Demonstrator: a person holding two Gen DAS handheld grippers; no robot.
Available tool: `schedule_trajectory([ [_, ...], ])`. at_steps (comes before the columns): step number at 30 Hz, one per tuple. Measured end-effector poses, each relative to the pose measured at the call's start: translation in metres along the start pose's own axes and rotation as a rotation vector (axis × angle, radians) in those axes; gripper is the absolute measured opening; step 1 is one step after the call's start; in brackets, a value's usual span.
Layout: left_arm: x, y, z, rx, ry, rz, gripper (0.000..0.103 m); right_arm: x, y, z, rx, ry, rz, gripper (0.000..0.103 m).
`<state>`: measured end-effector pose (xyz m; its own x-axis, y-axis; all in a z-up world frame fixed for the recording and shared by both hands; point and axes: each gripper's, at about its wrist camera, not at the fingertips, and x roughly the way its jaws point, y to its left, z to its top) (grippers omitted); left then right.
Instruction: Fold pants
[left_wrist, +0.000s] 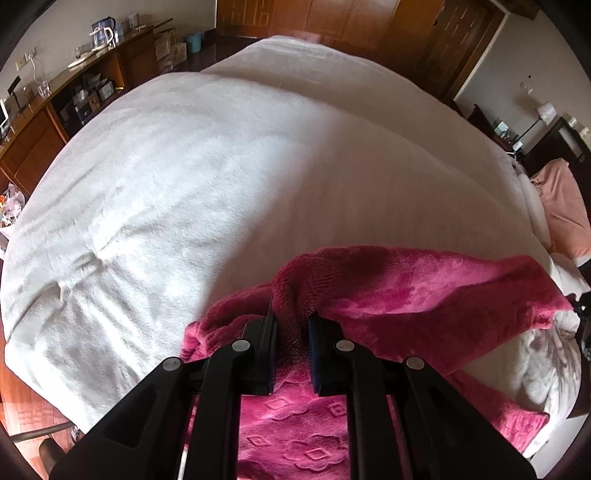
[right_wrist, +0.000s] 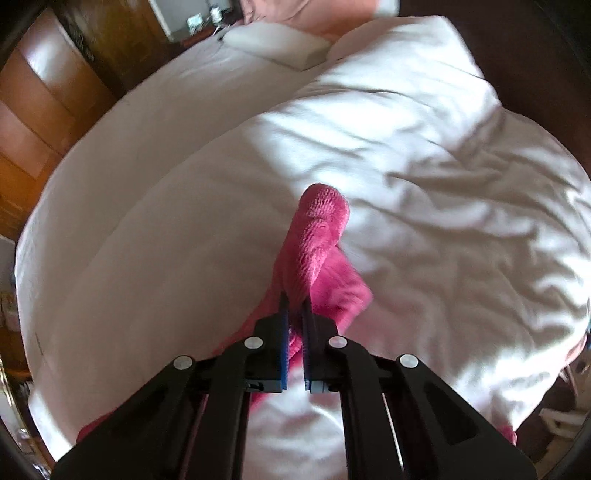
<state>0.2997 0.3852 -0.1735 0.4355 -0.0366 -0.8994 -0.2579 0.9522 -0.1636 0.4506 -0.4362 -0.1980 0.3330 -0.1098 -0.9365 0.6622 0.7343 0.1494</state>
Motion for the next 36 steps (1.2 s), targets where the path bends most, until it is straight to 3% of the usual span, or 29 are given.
schedule_trajectory([
  [5,-0.023,0.015,-0.008,0.026,-0.032,-0.023,0.012,-0.052,-0.048,-0.047,0.047,-0.055,-0.007,0.005],
  [20,-0.072,0.042,-0.059,0.155,-0.052,-0.099,0.012,-0.141,-0.181,-0.182,0.225,-0.115,-0.023,0.005],
  [24,-0.073,0.053,-0.081,0.206,-0.021,-0.097,0.012,-0.14,-0.217,-0.218,0.265,-0.101,-0.051,0.005],
  [29,-0.051,0.062,-0.124,0.276,0.089,-0.074,0.012,-0.117,-0.247,-0.266,0.284,-0.069,-0.116,0.005],
  [33,-0.03,0.06,-0.159,0.363,0.153,-0.021,0.012,-0.1,-0.264,-0.287,0.297,-0.035,-0.145,0.005],
  [36,-0.022,0.057,-0.175,0.415,0.157,0.027,0.012,-0.089,-0.271,-0.295,0.297,-0.016,-0.158,0.005],
])
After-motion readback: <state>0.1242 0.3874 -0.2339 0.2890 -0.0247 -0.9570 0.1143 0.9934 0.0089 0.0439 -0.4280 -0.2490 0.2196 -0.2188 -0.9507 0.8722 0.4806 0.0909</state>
